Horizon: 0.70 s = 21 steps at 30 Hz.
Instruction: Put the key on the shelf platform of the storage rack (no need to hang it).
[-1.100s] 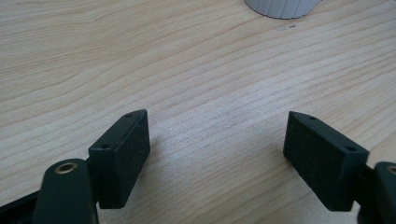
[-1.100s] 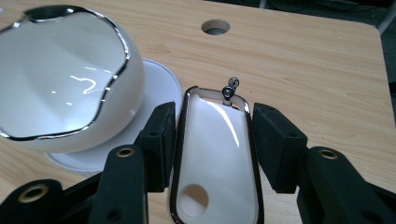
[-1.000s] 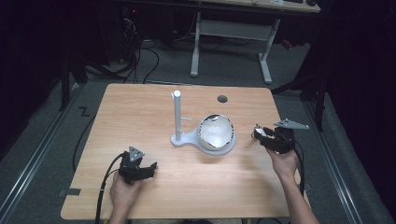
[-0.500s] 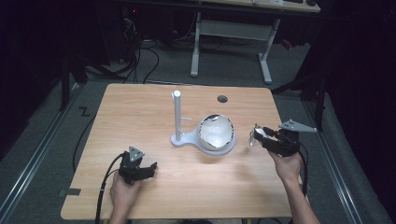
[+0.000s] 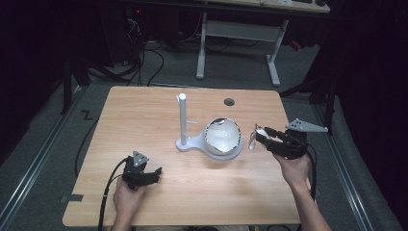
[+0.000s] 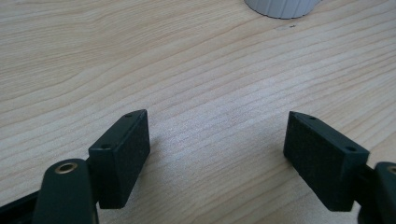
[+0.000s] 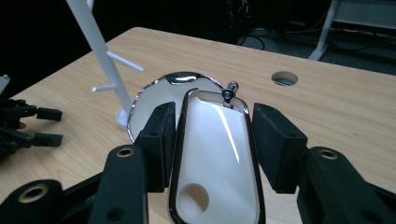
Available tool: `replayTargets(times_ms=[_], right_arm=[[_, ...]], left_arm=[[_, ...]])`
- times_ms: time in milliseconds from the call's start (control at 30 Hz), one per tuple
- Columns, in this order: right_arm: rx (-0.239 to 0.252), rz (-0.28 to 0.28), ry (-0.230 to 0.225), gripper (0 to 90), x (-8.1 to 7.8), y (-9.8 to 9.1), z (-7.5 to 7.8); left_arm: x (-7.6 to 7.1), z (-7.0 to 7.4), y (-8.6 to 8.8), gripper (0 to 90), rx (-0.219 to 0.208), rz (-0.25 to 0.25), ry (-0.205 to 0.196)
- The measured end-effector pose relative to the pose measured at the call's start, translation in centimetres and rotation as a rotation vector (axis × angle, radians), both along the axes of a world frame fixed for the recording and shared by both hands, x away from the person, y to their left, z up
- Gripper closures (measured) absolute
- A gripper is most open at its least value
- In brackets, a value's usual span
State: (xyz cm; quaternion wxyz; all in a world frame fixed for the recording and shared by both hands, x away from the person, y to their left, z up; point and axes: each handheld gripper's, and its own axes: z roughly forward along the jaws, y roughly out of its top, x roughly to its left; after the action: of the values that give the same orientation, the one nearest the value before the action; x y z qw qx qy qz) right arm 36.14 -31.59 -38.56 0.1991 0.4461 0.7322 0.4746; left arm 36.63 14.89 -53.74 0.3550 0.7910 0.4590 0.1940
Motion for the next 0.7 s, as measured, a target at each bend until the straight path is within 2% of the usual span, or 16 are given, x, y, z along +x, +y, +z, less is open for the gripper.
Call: replayTargets(times_ms=[267, 467, 700], right_arm=[[0.0, 0.059, 0.003, 52.1, 0.7, 1.6, 1.0], [-0.02, 0.089, 0.005, 52.2, 1.3, 2.8, 1.4], [-0.022, 0.105, 0.006, 52.2, 1.9, 3.7, 1.5]], left_arm=[[0.0, 0.0, 0.0, 23.1, -0.001, 0.0, 0.0], [0.0, 0.0, 0.0, 23.0, -0.001, 0.0, 0.0], [0.0, 0.0, 0.0, 23.0, -0.002, 0.0, 0.001]])
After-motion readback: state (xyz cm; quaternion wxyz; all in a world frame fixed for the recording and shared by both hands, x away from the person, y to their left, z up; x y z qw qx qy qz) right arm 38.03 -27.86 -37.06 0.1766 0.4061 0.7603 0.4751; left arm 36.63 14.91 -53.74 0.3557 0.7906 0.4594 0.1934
